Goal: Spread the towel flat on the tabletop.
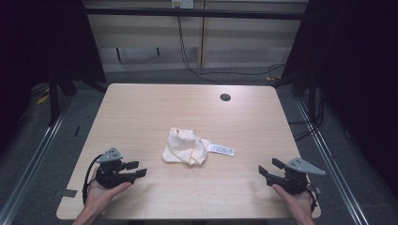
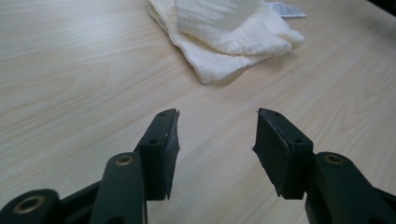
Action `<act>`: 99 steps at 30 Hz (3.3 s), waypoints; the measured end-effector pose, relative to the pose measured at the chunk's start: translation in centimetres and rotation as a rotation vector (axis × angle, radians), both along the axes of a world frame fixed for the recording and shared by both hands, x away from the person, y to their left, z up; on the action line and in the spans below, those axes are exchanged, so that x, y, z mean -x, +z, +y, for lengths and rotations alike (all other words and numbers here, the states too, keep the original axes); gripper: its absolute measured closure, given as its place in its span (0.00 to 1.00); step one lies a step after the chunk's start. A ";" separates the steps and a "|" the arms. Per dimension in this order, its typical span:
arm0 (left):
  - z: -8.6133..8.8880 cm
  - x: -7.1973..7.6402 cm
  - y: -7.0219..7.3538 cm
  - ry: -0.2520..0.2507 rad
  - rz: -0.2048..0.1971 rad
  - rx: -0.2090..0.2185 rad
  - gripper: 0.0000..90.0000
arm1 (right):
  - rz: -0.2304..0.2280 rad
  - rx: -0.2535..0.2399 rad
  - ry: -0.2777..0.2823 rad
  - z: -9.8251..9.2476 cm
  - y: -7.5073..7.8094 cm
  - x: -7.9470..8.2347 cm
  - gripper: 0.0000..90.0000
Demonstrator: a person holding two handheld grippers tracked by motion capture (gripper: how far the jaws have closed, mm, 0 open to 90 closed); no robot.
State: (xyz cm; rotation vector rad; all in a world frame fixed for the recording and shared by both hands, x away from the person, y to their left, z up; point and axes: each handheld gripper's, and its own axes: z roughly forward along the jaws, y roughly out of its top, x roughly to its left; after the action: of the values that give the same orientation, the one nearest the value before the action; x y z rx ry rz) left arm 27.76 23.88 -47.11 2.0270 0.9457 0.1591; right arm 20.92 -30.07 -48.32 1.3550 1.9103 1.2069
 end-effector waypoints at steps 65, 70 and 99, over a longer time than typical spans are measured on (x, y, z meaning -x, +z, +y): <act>-10.4 -7.7 -3.3 -0.146 0.006 -0.088 0.89 | 0.076 -0.024 0.095 0.9 0.2 -0.2 0.29; -10.5 -7.3 -3.3 -0.175 0.024 -0.072 0.97 | 0.085 -0.023 0.097 1.0 0.1 -0.2 0.29; -10.2 -2.3 -2.4 -0.359 0.029 -0.159 0.99 | 0.168 -0.066 0.175 2.1 0.2 -0.8 0.37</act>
State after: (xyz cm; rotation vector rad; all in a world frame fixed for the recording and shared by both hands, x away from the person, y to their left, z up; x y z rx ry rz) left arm 30.10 13.68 -49.47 2.3147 0.5874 0.0087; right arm 21.74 -27.98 -48.17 1.3859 2.1616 1.2844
